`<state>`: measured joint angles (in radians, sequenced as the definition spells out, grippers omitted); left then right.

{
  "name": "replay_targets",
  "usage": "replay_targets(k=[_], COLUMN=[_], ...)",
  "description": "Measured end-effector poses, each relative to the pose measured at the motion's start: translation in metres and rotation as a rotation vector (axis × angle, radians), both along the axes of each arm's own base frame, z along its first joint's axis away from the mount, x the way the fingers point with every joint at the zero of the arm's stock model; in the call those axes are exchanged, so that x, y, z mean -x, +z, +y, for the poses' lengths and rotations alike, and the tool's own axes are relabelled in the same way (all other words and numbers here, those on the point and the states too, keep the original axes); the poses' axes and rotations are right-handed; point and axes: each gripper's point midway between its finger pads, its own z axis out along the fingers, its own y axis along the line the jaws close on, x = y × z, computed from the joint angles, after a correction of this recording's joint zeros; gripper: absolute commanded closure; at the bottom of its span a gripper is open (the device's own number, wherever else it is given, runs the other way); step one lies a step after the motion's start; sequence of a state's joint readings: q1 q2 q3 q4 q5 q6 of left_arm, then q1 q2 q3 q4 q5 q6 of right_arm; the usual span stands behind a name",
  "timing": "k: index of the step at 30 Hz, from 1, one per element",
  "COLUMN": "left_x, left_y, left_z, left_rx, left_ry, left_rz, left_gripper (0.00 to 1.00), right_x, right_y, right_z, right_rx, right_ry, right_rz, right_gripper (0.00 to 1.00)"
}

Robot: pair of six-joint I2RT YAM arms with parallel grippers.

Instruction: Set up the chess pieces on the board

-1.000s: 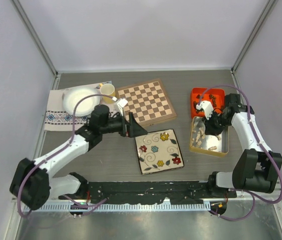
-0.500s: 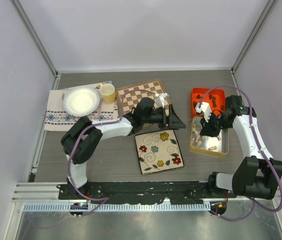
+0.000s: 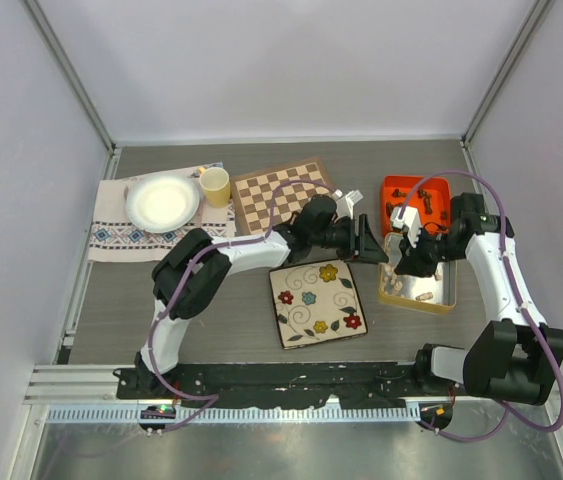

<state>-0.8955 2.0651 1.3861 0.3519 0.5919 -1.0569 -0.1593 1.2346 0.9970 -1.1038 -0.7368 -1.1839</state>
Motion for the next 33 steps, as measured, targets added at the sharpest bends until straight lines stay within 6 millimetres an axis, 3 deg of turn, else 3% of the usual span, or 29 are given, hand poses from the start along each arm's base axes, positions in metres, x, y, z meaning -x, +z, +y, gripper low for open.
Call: replay_targets(k=[10,13,20,25,29,33], left_x=[0.005,0.007,0.008,0.003,-0.002,-0.009], left_y=[-0.009,-0.012,-0.016,-0.017,-0.019,-0.001], left_z=[-0.009,-0.009,-0.007,-0.006,0.015,0.051], left_rx=[-0.055,-0.068,-0.082,-0.091,-0.133,-0.169], left_ry=[-0.023,-0.03,-0.032,-0.002,0.076,0.18], left_rz=[-0.016,-0.015,-0.015,-0.032,-0.068,-0.136], left_gripper=[0.59,0.66,0.94,1.0,1.0,1.0], right_x=[0.004,0.004,0.005,0.004,0.002,-0.005], right_y=[0.001,0.001,0.001,0.001,0.002,0.007], right_z=[0.003,0.003,0.004,0.004,0.002,0.001], right_rx=[-0.013,-0.016,-0.019,-0.02,-0.018,-0.024], right_ry=[0.014,0.015,0.015,0.011,-0.025,-0.08], right_rz=[0.007,0.008,0.01,0.012,0.019,0.002], right_gripper=[0.99,0.99,0.99,0.99,0.99,0.99])
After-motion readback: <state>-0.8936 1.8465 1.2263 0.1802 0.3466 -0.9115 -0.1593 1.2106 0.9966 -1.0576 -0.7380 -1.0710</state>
